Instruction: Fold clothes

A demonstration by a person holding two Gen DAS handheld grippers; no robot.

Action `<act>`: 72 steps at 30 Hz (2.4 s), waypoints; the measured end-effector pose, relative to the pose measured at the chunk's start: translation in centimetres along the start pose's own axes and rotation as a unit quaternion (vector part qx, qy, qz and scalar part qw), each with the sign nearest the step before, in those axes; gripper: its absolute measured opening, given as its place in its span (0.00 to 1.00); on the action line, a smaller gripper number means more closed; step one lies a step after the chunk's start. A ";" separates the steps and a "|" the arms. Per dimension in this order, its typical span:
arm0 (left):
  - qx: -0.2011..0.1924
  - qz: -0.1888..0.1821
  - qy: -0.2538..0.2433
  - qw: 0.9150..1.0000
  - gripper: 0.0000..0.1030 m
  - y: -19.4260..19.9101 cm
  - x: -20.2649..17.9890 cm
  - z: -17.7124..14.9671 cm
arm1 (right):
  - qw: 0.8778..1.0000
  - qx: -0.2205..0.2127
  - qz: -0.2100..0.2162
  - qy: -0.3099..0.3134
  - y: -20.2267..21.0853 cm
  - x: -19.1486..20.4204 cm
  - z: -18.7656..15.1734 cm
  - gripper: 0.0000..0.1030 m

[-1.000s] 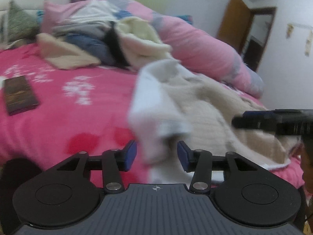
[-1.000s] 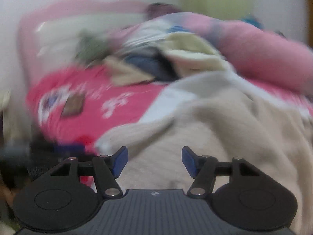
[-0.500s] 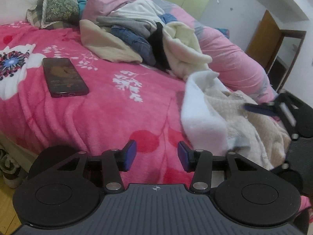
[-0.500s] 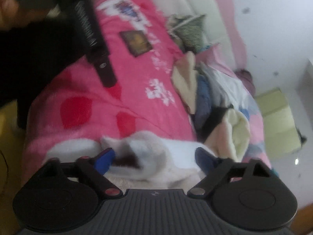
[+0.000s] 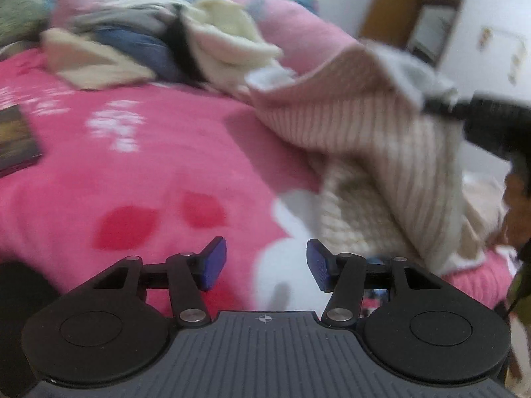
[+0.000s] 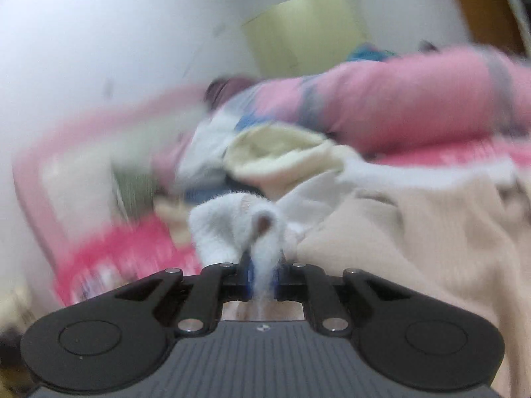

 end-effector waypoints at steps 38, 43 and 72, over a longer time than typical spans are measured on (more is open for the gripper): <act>-0.045 0.345 -0.046 0.936 0.23 -6.3 21.6 25.5 | 0.976 -0.028 0.027 -0.213 -0.3 -6.6 0.0 0.11; -0.041 0.315 0.069 0.946 0.49 -4.8 23.6 25.3 | 0.982 0.025 0.001 -0.188 -1.1 -5.6 -1.4 0.13; 0.144 -0.101 0.071 0.982 0.73 -5.2 -4.1 1.9 | 0.969 0.142 -0.044 0.195 5.1 4.3 -13.2 0.68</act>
Point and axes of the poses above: each gripper's, at about its wrist camera, not at the fingertips, and y roughly against the way its jaws point, x to its left, z to its top, the point moved 2 cm from there along -y, roughly the way its jaws point, and after that the axes turned 2 degrees about -x, right-handed, at the moved point
